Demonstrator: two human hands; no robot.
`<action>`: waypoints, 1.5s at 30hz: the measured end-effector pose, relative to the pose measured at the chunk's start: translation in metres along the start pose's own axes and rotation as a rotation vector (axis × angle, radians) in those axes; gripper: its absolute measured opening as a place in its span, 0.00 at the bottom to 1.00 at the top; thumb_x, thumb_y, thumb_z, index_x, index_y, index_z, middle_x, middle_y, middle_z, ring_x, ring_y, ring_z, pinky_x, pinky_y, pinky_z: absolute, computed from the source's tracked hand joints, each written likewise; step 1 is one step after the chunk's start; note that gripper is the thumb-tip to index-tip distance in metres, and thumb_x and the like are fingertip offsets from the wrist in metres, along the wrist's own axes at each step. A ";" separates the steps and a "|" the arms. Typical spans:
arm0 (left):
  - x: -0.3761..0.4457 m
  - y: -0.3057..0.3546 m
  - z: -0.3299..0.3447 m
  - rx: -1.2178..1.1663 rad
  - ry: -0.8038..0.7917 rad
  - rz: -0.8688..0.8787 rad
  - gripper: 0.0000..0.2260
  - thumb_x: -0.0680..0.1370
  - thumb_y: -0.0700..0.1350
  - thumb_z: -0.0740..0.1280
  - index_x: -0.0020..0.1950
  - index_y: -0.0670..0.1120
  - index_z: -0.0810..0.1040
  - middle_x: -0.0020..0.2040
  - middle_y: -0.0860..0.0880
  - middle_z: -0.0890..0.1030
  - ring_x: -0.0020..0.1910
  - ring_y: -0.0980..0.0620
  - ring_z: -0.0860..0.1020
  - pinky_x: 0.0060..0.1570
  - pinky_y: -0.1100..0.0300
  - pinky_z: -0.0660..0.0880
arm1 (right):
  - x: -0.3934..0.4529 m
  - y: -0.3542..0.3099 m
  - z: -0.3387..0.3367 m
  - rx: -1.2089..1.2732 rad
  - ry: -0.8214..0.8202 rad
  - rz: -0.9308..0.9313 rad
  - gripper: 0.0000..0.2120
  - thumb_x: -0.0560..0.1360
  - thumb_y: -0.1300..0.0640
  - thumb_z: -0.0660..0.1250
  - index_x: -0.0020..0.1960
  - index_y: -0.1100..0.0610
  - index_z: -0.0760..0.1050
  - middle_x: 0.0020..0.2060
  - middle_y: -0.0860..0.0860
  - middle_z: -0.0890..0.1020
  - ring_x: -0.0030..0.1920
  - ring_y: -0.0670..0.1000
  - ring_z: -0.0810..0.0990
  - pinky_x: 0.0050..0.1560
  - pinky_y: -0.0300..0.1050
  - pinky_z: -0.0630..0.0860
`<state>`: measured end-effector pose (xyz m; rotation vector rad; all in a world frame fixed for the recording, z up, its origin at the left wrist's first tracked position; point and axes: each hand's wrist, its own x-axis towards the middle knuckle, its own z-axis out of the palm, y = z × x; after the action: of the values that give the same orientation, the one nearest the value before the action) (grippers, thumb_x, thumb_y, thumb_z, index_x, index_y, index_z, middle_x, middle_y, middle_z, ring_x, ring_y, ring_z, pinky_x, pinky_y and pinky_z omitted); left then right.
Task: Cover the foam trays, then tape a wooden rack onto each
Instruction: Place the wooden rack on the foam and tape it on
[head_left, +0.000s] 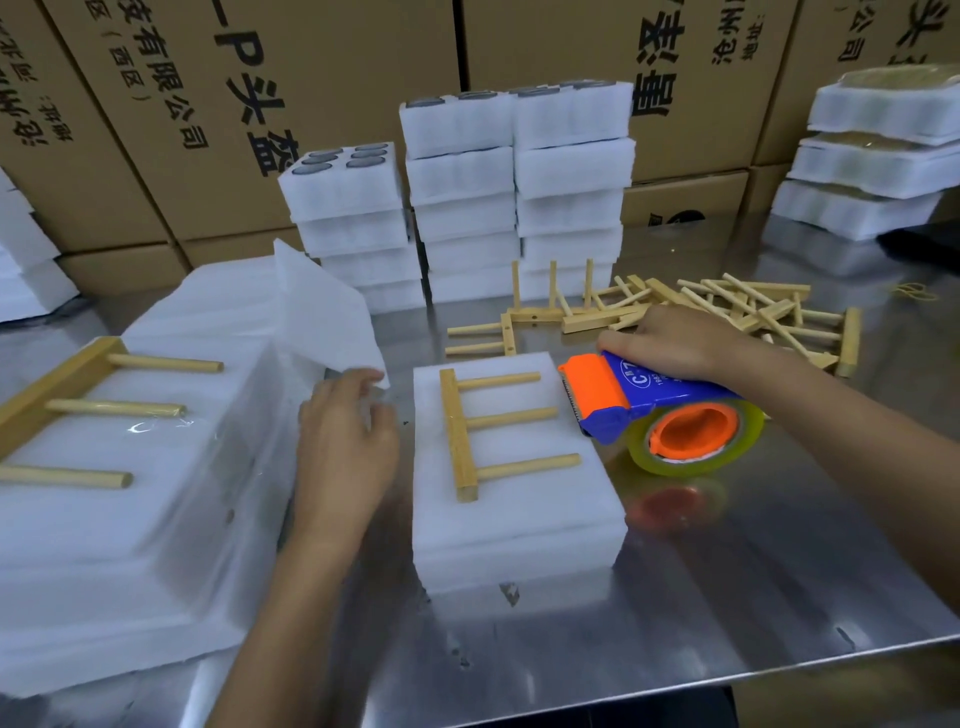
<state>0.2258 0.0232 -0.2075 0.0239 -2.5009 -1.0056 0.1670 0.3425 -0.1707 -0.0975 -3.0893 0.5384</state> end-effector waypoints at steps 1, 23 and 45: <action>0.006 0.013 0.000 -0.043 0.017 0.054 0.15 0.78 0.38 0.62 0.63 0.47 0.78 0.57 0.49 0.77 0.60 0.45 0.75 0.61 0.51 0.72 | 0.000 0.000 0.000 0.005 -0.002 -0.001 0.31 0.72 0.29 0.56 0.36 0.56 0.77 0.34 0.55 0.81 0.37 0.55 0.80 0.37 0.47 0.69; 0.026 0.070 0.084 0.474 -0.637 0.412 0.23 0.86 0.55 0.46 0.81 0.54 0.57 0.82 0.52 0.54 0.81 0.51 0.52 0.76 0.49 0.50 | -0.006 0.015 0.002 0.086 0.031 0.051 0.27 0.77 0.36 0.55 0.33 0.56 0.72 0.30 0.53 0.77 0.33 0.52 0.75 0.34 0.45 0.65; 0.023 0.070 0.082 0.458 -0.643 0.423 0.23 0.85 0.57 0.44 0.80 0.58 0.56 0.82 0.53 0.53 0.81 0.51 0.51 0.75 0.51 0.50 | -0.013 0.022 -0.005 0.200 -0.024 -0.002 0.26 0.79 0.37 0.55 0.30 0.53 0.71 0.23 0.49 0.76 0.26 0.48 0.76 0.32 0.43 0.66</action>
<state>0.1821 0.1239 -0.2046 -0.7631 -3.0552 -0.2690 0.1818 0.3641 -0.1730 -0.0874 -3.0363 0.8497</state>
